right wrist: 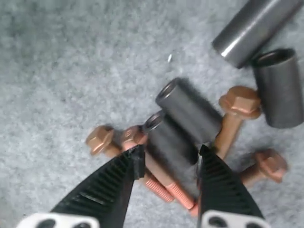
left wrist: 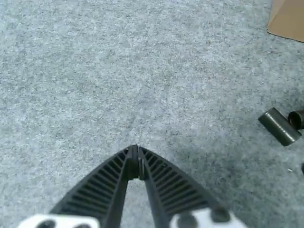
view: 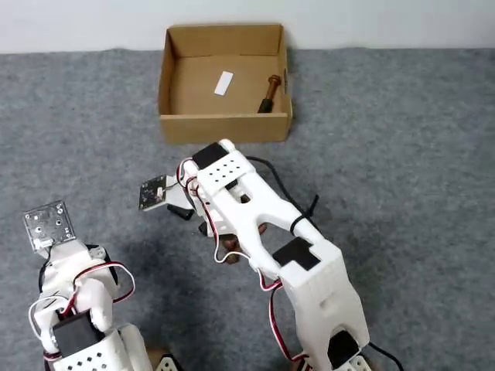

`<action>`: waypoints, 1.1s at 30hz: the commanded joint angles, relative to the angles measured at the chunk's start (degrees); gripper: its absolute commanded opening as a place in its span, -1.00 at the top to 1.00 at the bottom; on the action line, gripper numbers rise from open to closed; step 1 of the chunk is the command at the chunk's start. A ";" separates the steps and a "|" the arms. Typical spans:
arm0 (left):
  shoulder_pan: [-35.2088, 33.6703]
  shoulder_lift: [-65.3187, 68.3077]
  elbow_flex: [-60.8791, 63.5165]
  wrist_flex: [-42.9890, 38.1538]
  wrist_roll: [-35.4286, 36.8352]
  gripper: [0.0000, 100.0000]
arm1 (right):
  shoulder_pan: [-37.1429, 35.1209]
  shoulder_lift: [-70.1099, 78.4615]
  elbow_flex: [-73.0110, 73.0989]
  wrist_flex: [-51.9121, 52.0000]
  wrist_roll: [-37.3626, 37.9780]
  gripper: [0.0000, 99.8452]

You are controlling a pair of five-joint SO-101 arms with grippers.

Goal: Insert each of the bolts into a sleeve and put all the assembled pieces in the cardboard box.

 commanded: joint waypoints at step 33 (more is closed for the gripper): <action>-0.09 -0.53 -2.42 -1.49 -0.35 0.99 | 2.86 -6.81 -15.65 14.11 -14.07 0.98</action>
